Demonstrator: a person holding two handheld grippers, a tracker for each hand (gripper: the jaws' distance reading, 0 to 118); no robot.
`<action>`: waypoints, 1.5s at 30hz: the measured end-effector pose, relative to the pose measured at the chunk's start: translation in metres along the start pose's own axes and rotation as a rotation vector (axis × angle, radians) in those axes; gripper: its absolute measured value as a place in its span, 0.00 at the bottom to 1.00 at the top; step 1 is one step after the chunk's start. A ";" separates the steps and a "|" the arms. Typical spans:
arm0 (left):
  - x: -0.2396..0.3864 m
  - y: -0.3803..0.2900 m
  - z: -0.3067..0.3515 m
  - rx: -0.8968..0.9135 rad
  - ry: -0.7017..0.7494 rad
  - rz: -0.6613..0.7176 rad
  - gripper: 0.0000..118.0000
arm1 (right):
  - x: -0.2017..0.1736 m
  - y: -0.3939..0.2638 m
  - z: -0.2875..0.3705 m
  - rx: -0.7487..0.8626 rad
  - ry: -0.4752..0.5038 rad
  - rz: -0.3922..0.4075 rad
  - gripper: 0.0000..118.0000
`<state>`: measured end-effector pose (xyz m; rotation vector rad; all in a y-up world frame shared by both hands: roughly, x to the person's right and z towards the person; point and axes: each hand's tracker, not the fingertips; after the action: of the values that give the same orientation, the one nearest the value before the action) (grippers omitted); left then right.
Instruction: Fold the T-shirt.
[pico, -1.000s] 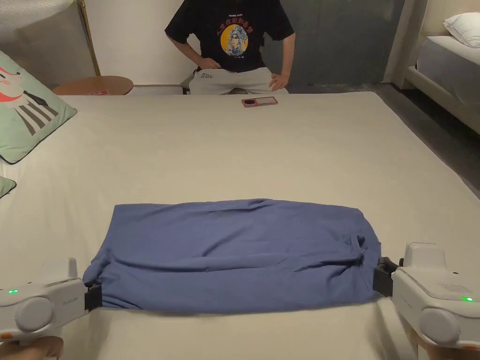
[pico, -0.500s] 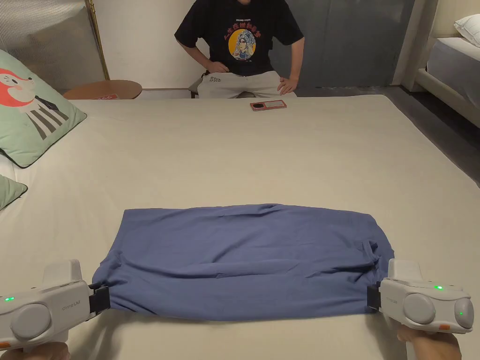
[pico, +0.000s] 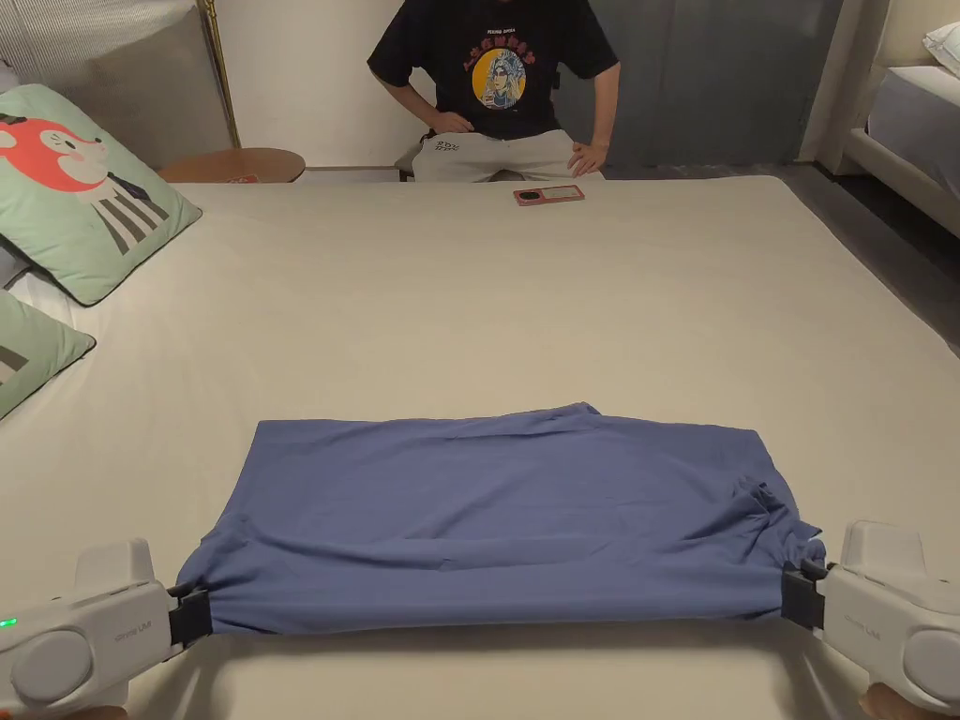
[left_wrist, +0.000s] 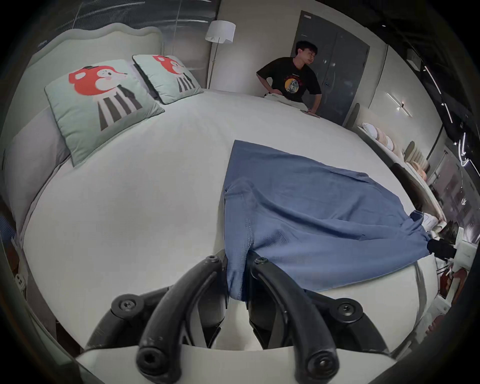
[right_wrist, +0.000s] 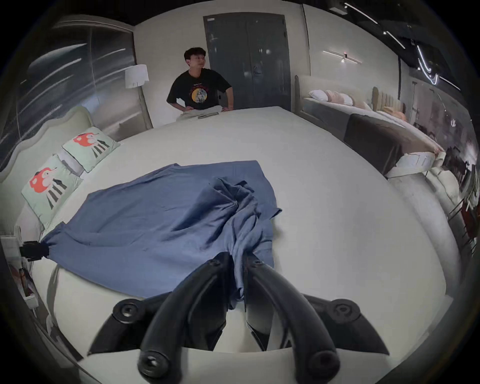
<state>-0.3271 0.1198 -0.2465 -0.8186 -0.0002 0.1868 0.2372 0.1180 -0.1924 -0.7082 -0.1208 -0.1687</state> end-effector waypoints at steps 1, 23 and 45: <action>-0.001 -0.008 0.005 -0.005 0.004 -0.002 0.06 | 0.001 -0.009 0.006 -0.006 -0.001 -0.001 0.09; 0.008 -0.014 0.038 0.127 -0.058 0.082 0.91 | -0.038 0.003 0.060 0.182 -0.052 0.072 0.92; 0.119 0.071 0.081 0.612 -0.119 -0.194 0.00 | -0.116 0.089 0.106 0.659 -0.039 0.228 0.01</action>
<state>-0.2279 0.2456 -0.2510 -0.1940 -0.1282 0.0440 0.1354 0.2672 -0.1881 -0.0646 -0.1228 0.1046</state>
